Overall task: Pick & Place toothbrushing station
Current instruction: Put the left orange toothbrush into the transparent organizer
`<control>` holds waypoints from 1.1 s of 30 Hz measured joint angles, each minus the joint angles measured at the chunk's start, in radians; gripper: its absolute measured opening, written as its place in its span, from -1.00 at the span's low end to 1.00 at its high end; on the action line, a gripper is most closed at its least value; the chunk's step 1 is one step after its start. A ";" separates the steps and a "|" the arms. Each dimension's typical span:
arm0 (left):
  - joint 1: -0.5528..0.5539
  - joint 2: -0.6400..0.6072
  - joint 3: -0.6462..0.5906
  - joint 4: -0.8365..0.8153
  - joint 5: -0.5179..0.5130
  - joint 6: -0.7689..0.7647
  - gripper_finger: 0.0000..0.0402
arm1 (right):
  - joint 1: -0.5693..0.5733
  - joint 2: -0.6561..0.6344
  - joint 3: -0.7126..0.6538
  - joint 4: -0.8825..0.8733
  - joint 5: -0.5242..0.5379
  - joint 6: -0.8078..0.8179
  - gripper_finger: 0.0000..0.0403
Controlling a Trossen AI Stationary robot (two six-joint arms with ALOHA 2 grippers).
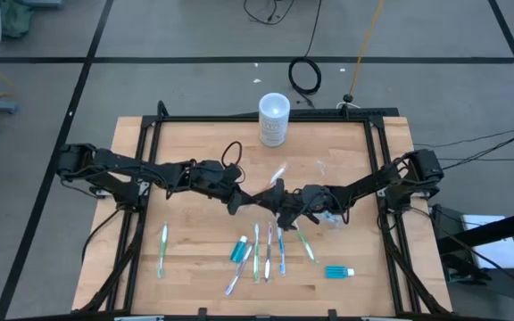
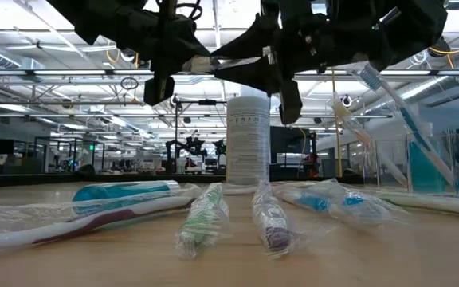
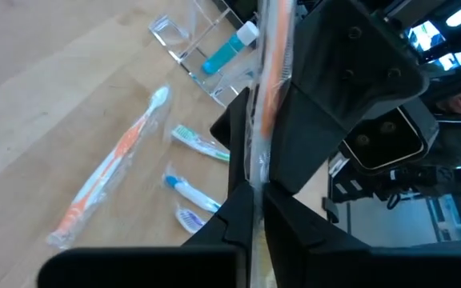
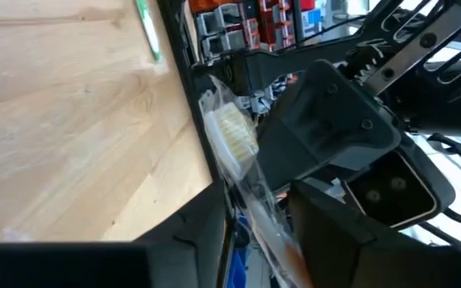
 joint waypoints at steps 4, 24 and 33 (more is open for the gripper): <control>0.000 0.000 0.000 -0.001 0.000 0.000 -0.92 | 0.000 0.000 -0.001 -0.002 0.005 0.000 -0.62; 0.043 -0.002 0.002 0.018 0.004 0.062 -0.35 | 0.029 0.000 -0.001 -0.086 -0.004 0.093 -0.97; 0.111 -0.002 0.002 0.061 0.001 0.174 -0.35 | 0.122 -0.049 -0.001 0.180 0.103 0.190 -0.98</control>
